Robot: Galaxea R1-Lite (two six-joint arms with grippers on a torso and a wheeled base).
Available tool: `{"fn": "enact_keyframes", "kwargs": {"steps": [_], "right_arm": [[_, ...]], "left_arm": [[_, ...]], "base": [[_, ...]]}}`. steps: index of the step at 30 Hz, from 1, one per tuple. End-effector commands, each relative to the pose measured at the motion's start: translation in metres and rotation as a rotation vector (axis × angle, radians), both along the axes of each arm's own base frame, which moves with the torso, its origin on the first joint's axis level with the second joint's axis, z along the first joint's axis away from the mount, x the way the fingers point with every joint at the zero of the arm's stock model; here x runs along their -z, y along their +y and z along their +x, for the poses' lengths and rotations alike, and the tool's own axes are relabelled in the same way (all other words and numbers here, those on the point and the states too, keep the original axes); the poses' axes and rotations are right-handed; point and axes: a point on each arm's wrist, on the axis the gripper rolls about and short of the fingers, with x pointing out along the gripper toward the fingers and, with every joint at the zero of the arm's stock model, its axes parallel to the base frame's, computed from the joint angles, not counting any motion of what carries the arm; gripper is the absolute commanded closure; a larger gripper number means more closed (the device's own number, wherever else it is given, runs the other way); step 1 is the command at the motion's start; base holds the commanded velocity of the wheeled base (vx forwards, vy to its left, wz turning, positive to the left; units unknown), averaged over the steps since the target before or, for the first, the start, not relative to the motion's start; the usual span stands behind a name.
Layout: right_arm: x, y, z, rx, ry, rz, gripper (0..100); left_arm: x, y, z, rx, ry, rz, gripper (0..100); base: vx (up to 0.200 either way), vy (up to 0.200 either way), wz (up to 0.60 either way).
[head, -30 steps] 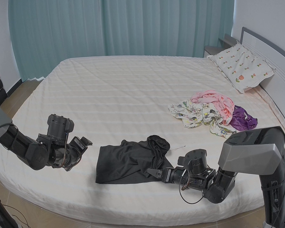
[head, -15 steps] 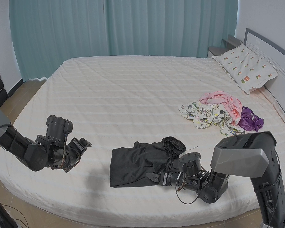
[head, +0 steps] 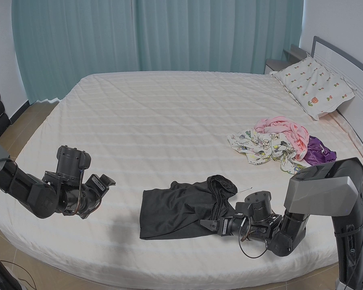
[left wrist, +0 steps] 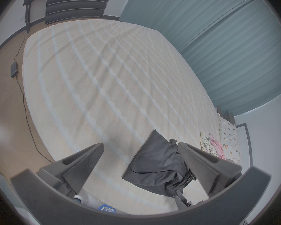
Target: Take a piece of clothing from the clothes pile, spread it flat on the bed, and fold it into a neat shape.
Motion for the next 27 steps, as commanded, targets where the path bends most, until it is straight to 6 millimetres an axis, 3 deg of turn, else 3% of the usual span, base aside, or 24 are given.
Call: {"fn": "enact_keyframes", "kwargs": {"steps": [1, 7, 8, 14, 27], "right_arm": [[0.007, 0.005, 0.009, 0.001, -0.002, 0.0, 0], [0.008, 0.013, 0.023, 0.001, 0.022, -0.019, 0], [0.012, 0.015, 0.025, 0.0, 0.03, -0.026, 100], [0.013, 0.017, 0.021, -0.007, 0.037, -0.046, 100], [-0.006, -0.029, 0.006, 0.045, 0.064, -0.086, 100]], "left_arm": [[0.0, -0.001, -0.001, 0.004, 0.001, 0.0, 0], [0.001, -0.001, -0.001, 0.003, 0.002, 0.0, 0], [0.0, -0.001, -0.001, 0.004, 0.001, 0.0, 0], [0.0, -0.001, -0.001, 0.003, 0.001, -0.001, 0], [0.001, -0.001, -0.003, 0.004, 0.006, 0.002, 0]], "base": [[0.0, 0.0, 0.0], [0.0, 0.0, 0.0], [0.0, 0.0, 0.0], [0.0, 0.0, 0.0], [0.0, 0.0, 0.0]]}}
